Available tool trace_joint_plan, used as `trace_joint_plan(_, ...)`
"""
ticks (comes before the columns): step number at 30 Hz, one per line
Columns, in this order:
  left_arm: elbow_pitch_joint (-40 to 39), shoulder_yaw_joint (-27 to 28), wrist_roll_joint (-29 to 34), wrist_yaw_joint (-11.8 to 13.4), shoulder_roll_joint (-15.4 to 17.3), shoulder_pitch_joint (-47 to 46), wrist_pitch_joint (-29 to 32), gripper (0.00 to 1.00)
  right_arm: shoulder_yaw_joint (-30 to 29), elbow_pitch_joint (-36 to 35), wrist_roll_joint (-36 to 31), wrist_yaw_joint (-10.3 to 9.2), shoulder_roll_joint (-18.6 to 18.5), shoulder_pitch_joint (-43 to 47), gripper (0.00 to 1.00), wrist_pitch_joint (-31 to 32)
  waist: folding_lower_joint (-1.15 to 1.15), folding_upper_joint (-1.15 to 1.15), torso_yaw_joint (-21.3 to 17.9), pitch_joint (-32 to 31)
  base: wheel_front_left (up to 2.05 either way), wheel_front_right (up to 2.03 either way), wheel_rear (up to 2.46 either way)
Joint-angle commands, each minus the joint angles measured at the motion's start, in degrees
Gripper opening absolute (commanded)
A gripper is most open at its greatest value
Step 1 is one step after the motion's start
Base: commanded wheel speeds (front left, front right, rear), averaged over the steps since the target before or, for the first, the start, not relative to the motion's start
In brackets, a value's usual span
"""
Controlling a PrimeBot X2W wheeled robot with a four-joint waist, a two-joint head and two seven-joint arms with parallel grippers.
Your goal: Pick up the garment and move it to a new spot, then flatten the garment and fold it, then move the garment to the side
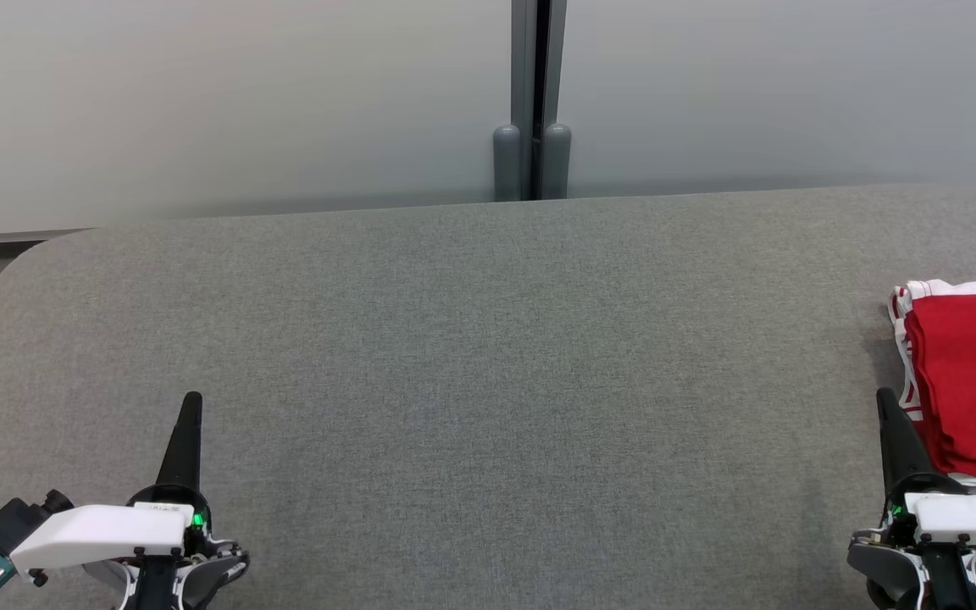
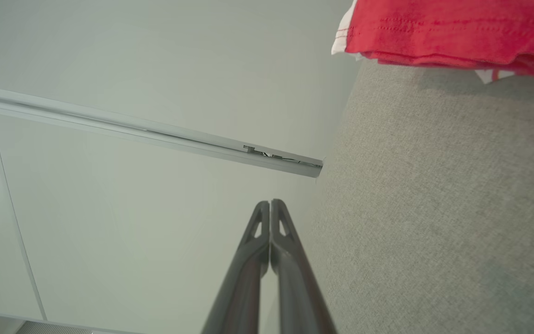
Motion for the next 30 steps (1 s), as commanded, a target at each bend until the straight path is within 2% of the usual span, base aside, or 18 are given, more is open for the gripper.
trace_joint_plan(1, -0.2, 0.5, -1.0, -0.5, 0.2, -1.2, 0.2, 0.0, -0.2, -0.4, 1.2, 0.0, -0.3, -0.9, 0.0, 0.5, 0.0, 0.0, 0.0, 0.0, 0.0, 0.0, 0.0)
trace_joint_plan(30, 0.2, 3.4, -11.5, -1.6, -0.1, -1.4, 3.6, 0.0, -2.4, -0.3, 13.1, 0.0, 0.0, -0.8, 0.0, 4.0, 0.0, 0.0, -0.9, -1.1, 0.0, 0.0, 0.0)
